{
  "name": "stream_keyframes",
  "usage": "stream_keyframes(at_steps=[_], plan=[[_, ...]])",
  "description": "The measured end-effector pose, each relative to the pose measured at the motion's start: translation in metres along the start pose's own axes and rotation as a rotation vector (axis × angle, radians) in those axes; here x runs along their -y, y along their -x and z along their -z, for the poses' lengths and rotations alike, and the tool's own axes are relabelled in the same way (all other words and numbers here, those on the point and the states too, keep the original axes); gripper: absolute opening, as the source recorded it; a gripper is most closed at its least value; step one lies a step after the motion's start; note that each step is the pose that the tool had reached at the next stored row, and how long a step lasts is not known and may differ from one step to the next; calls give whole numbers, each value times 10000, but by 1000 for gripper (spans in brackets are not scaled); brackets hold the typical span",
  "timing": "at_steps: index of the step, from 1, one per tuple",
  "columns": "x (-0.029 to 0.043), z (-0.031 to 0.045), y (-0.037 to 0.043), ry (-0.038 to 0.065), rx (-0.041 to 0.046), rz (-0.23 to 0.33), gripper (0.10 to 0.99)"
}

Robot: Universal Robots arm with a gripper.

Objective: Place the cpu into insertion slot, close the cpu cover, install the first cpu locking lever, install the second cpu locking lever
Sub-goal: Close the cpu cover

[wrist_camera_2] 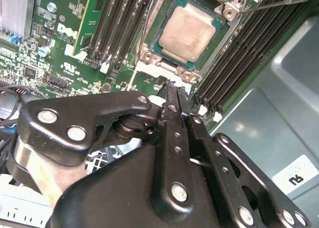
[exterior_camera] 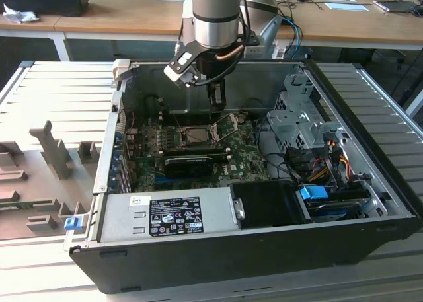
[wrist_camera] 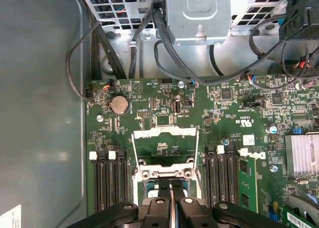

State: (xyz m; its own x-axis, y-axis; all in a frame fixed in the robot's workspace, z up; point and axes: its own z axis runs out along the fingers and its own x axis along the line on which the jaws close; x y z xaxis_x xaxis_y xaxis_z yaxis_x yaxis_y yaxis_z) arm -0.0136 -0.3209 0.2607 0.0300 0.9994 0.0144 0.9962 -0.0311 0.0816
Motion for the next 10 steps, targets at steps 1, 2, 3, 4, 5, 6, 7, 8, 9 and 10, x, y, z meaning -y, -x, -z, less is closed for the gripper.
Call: stream_keyframes(at_steps=[1,2,3,4,5,6,7,8,9,10], plan=[[-19,-1,-1,0,0,1,157],[-33,-3,-1,0,-1,1,157],[-56,-5,-2,0,0,-1,157],[-72,-6,-2,0,0,-1,157],[-90,-7,-3,-1,0,-1,157],[-111,-9,-3,-2,0,0,157],[-132,-11,-4,-6,0,1,157],[-195,-16,-6,-21,1,-1,157],[-222,-18,-6,-26,2,0,157],[-242,-19,-7,-33,2,0,157]])
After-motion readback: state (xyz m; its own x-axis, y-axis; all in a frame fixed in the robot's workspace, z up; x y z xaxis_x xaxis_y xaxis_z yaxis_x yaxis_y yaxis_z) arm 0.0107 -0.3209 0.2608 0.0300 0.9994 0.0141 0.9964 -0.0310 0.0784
